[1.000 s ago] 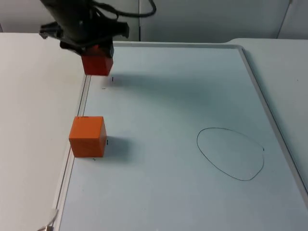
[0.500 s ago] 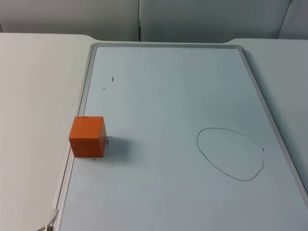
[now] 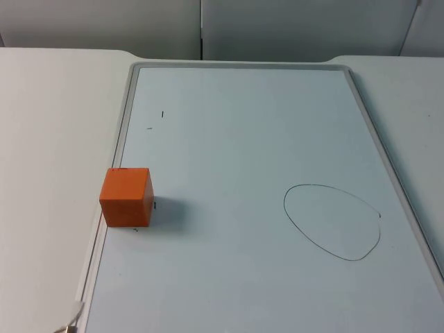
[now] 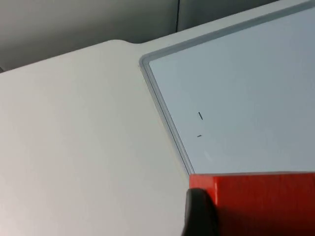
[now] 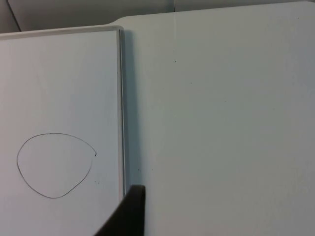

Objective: Pick up one cube with the left hand and another cube with the right hand. First place the cube in the right hand at the target position, then stack the cube in the left hand on top.

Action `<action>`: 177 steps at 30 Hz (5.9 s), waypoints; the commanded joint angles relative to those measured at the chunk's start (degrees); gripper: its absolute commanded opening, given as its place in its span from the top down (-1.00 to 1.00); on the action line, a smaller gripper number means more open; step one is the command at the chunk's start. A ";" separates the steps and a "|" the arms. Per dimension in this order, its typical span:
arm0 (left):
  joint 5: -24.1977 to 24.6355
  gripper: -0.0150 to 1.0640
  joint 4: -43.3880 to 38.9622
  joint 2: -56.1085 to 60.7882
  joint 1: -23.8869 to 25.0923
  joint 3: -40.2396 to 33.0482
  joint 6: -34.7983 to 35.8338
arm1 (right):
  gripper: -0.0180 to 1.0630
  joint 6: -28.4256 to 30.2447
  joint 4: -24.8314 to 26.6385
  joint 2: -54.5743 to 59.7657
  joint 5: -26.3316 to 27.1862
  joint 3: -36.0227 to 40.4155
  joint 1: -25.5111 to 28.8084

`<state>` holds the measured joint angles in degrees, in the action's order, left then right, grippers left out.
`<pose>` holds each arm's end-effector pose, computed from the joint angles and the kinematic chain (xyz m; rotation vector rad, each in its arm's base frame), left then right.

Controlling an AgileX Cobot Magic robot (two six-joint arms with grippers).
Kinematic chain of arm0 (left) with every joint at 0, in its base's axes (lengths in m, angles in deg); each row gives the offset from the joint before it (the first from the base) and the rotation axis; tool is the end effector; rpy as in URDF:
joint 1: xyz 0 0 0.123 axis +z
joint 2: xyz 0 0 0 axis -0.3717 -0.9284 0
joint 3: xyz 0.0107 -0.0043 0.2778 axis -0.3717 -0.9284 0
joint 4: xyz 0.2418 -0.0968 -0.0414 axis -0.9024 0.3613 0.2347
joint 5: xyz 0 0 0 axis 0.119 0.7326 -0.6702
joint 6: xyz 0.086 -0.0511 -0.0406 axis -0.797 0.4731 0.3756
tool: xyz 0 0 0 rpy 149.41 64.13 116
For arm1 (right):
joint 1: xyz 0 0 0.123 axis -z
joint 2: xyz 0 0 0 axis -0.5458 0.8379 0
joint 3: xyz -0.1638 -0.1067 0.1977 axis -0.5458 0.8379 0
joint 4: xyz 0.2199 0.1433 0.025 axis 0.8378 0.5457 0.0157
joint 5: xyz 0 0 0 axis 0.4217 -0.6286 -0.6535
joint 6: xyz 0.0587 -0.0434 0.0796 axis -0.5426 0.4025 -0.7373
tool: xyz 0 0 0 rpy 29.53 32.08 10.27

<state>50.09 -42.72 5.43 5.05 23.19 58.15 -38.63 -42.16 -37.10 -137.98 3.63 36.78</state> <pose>0.2937 -0.0900 0.4101 0.3891 2.3640 -0.1403 0.0252 -0.0039 0.2778 0.0950 2.0554 -0.0522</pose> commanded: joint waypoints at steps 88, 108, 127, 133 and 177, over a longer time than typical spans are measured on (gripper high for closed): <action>-11.70 0.60 4.78 23.58 -0.38 -36.69 1.14 | -0.91 43.97 20.75 121.93 19.64 -65.00 -47.72; -11.82 0.60 4.78 23.58 -0.38 -36.69 2.02 | -0.88 43.97 20.52 137.10 11.87 -78.73 -47.72; -12.51 0.60 4.46 23.58 -0.38 -36.69 2.02 | -0.53 46.66 21.14 138.29 14.31 -78.73 -47.72; -12.51 0.60 4.46 23.58 -0.38 -36.69 2.02 | 0.42 46.40 20.63 138.15 13.32 -78.73 -47.72; -11.37 0.60 4.45 23.58 -0.38 -36.69 2.02 | 0.97 10.97 -1.19 71.46 3.57 -36.20 -34.63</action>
<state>38.73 -38.64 28.59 5.05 -13.17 60.18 -26.85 -43.23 35.21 -136.27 -33.99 1.34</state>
